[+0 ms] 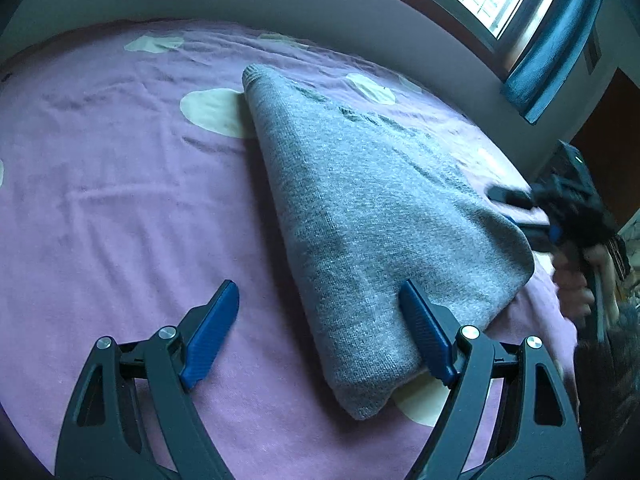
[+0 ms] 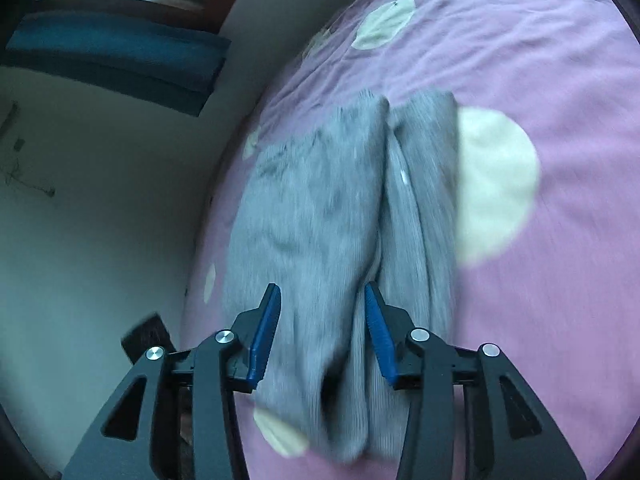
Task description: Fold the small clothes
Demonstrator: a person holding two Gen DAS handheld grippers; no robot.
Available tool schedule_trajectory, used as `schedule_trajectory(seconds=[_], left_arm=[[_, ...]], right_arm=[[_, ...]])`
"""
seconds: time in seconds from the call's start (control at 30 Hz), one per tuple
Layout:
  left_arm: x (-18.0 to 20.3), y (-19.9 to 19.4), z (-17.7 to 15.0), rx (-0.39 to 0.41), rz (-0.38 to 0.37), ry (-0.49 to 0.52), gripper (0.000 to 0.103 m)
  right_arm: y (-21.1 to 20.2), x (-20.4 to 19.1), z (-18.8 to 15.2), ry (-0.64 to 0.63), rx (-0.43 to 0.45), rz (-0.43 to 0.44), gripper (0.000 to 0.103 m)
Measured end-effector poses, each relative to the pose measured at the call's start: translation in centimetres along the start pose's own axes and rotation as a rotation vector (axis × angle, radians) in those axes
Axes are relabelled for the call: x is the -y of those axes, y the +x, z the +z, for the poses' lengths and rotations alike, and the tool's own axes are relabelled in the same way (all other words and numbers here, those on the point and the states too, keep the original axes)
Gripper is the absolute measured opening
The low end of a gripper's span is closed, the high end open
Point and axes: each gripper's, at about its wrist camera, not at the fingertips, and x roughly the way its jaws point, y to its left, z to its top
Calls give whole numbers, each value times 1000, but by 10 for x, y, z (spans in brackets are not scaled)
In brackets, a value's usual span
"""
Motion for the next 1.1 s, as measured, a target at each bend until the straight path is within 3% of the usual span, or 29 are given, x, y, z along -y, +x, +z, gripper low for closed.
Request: schedule_trajectory(seconds=[0.2,0.43,0.53,0.6,0.8,0.87,0.97,1.1], left_arm=[[0,1,0,0,-6,-2,83],[-3,1,-1,0,-11,-1,84],[-2,1,-1,0,-11,0,85],[-1,0,-1,2,-12,1,85],[6,-17,4,66,-45,-11,85],[9,-16,7,74,-34,9,85],[6,-2,6,34,-4,-8,85],[1,4,7,14,-16,-33,85]], right_arm=[[38,-13,50,-36,-17,-65,47],[73,-18,89,-28,-61,-49,47],[80,-23,90,-63,-64,-83,40],[84,-27,86,-97,-73,-126,15],[45,-35,86,-128,37,-110,10],[37,-28,85,-139,34,-137,10],[43,-8,85,-86,15,-169,10],[36,10,78,16,43,-93,16]])
